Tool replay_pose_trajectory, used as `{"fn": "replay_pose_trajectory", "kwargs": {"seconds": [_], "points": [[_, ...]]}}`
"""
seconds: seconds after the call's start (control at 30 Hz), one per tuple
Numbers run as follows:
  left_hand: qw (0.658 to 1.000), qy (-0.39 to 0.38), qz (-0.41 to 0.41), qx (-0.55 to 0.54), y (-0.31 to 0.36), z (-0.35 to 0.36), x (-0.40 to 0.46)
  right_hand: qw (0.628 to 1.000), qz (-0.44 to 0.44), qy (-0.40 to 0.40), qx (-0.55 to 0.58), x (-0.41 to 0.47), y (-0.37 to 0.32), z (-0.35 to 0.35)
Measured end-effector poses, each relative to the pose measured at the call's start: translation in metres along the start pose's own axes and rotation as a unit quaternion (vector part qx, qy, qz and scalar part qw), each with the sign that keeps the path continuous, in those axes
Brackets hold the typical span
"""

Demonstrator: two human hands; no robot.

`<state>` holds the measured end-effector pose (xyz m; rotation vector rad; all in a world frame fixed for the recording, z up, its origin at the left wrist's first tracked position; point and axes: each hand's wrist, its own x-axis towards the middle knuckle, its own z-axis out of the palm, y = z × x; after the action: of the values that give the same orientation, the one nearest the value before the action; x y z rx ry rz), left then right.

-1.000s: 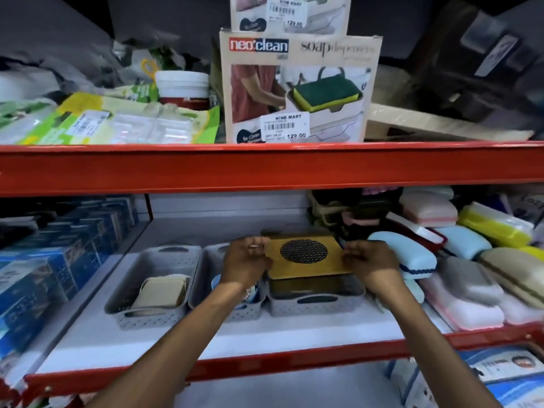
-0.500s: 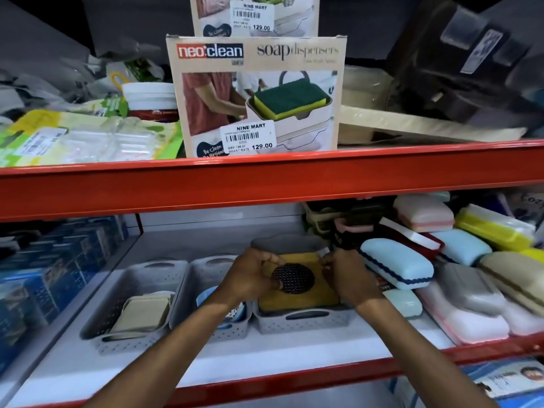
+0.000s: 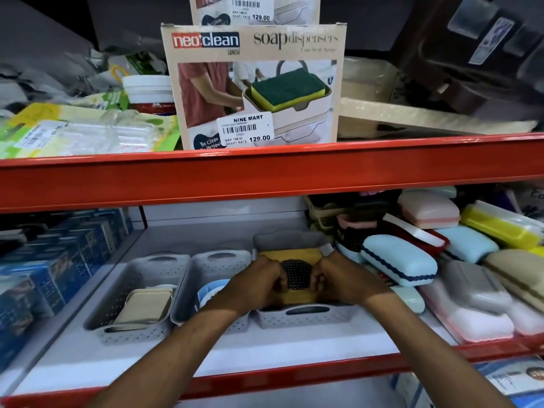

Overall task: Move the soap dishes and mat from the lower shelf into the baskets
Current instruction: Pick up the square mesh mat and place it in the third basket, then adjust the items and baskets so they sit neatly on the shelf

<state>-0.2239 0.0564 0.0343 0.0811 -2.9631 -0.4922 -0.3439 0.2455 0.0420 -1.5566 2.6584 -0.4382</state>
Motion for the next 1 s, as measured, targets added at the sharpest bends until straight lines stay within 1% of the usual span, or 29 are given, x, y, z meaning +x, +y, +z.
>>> {"fn": "replay_pose_trajectory", "kwargs": {"seconds": [0.17,0.37,0.47,0.53,0.6,0.67,0.73,0.77,0.87,0.97,1.0], "points": [[0.999,0.034,0.002,0.015,0.000,0.003,0.005,0.999,0.017,0.027,-0.013,0.005,0.003,0.005],[0.998,0.052,0.014,0.015,-0.001,0.008,0.008,0.998,0.040,0.050,-0.022,0.010,0.004,0.012],[0.996,0.062,0.055,0.010,-0.006,0.004,0.001,0.997,0.046,0.058,-0.015,0.009,0.005,0.014],[0.993,0.076,0.088,0.024,-0.013,-0.004,-0.008,0.997,0.031,0.072,-0.001,0.006,0.004,0.014],[0.990,0.096,0.099,0.032,-0.025,-0.014,-0.022,0.996,0.005,0.089,-0.007,0.004,0.000,0.011],[0.988,0.113,0.092,0.047,-0.039,-0.028,-0.042,0.993,-0.028,0.117,-0.012,0.002,-0.010,0.008],[0.989,0.122,0.063,0.050,-0.053,-0.043,-0.065,0.989,-0.051,0.138,0.004,0.000,-0.025,0.006],[0.991,0.120,0.044,0.048,-0.059,-0.051,-0.076,0.989,-0.058,0.134,0.016,0.000,-0.034,0.006],[0.995,0.090,0.011,0.045,-0.076,-0.064,-0.102,0.990,-0.102,0.082,0.045,0.005,-0.067,0.011],[0.998,0.041,-0.003,0.039,-0.082,-0.064,-0.123,0.986,-0.157,0.028,0.043,0.017,-0.102,0.018],[0.999,0.025,0.004,0.038,-0.080,-0.062,-0.124,0.985,-0.164,0.010,0.042,0.019,-0.109,0.020]]}}
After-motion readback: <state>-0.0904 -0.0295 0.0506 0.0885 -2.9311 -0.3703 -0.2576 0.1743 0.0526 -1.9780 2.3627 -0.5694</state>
